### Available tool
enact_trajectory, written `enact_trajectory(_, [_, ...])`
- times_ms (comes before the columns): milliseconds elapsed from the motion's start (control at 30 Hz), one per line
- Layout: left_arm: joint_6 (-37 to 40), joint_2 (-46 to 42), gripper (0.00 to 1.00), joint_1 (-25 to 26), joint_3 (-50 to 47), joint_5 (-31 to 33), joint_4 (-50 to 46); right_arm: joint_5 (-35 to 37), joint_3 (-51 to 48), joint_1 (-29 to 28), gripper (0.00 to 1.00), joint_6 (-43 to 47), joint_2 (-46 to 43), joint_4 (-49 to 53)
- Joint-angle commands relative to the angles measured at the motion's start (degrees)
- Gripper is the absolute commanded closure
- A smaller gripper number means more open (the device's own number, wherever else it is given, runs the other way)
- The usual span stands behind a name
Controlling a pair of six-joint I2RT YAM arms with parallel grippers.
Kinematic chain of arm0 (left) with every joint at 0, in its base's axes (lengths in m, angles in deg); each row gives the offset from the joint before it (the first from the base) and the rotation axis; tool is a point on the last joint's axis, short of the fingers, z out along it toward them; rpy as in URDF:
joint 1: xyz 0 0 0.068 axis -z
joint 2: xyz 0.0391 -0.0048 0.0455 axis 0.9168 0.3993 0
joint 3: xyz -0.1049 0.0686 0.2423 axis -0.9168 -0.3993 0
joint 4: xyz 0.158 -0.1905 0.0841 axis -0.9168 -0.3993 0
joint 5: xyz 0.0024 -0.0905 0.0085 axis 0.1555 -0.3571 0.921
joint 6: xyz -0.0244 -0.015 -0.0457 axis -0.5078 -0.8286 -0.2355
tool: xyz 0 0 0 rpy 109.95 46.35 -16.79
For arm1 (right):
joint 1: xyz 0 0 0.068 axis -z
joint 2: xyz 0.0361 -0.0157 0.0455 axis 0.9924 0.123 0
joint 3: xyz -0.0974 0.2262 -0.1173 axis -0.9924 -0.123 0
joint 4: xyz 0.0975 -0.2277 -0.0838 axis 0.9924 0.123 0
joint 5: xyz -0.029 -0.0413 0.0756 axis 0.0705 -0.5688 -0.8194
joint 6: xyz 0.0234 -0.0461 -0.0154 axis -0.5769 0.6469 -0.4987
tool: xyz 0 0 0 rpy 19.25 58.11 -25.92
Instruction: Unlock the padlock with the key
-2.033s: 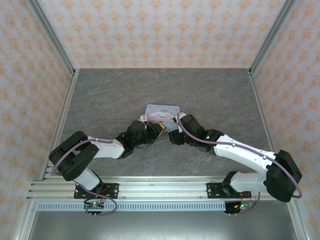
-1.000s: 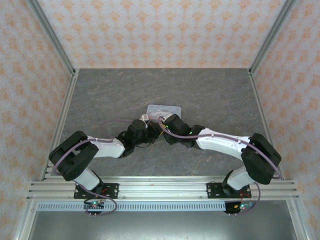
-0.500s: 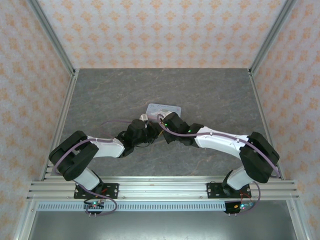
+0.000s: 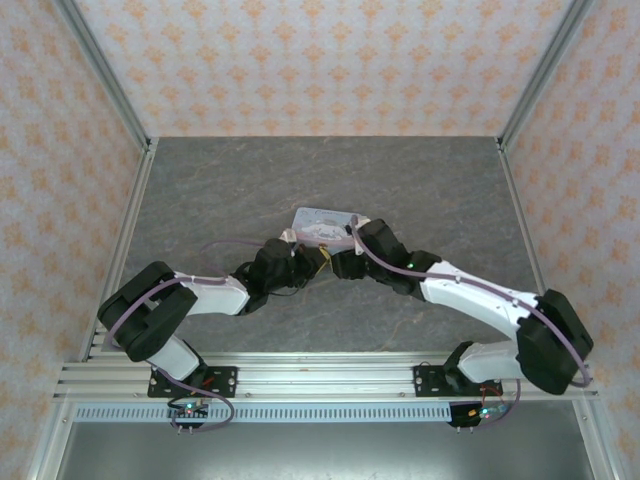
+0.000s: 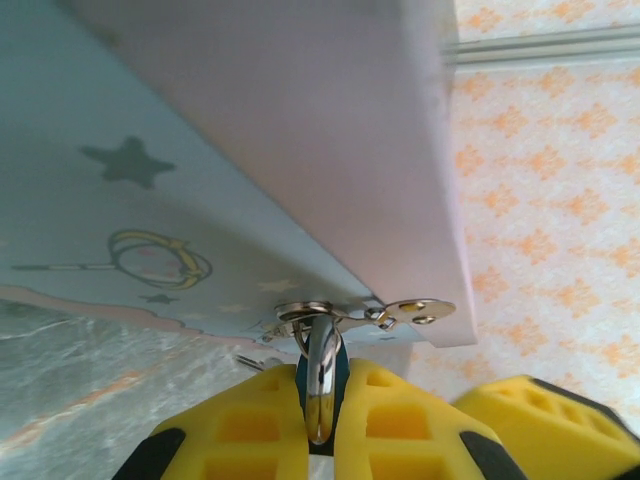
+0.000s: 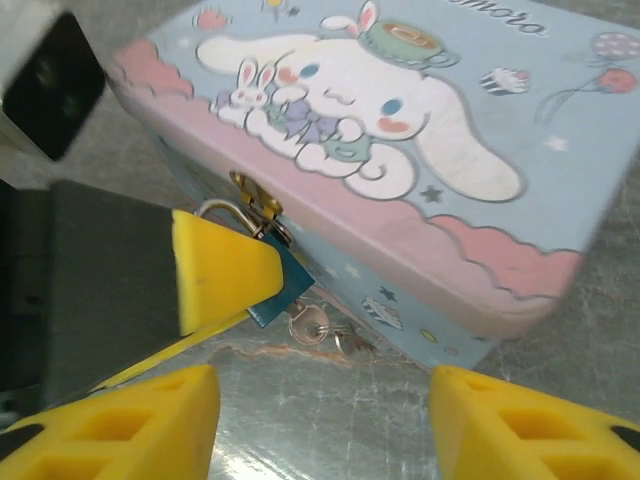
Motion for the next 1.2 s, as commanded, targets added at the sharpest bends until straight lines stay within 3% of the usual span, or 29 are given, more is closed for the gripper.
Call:
enact_trajectory(0, [5.9, -0.4, 1.0, 0.3, 1.7, 0.4, -5.1, 1.1, -3.2, 0.2, 0.35, -6.3, -3.8, -2.6])
enact_trajectory(67, [7.8, -0.8, 0.98, 0.3, 1.8, 0.6, -7.4, 1.7, -4.5, 0.2, 0.3, -8.9, -4.6, -3.3])
enact_trajectory(200, [9.7, -0.9, 0.84, 0.3, 1.6, 0.5, -9.2, 0.2, -5.3, 0.3, 0.25, -15.4, -4.5, -4.3])
enact_trajectory(333, [10.2, -1.0, 0.7, 0.2, 1.1, 0.3, -9.4, -3.7, -7.1, 0.3, 0.02, -21.3, -2.4, -9.5])
enact_trajectory(633, [11.9, -5.9, 0.33, 0.3, 1.1, 1.4, -15.5, -6.0, -12.3, 0.2, 0.01, -33.2, 2.0, -22.9])
enact_trajectory(867, [16.3, -17.8, 0.01, 0.2, 1.9, 8.7, -30.3, -9.2, -12.0, 0.1, 0.01, -37.4, 7.0, -29.2])
enact_trajectory(1000, [19.6, -22.9, 0.0, -0.1, 5.2, 14.5, -40.2, -10.1, -10.8, 0.1, 0.01, -38.3, 10.0, -31.4])
enact_trajectory(1167, [22.9, -23.1, 0.0, -0.7, 11.2, 22.4, -50.7, -9.1, -8.3, 0.2, 0.01, -37.3, 12.7, -30.7])
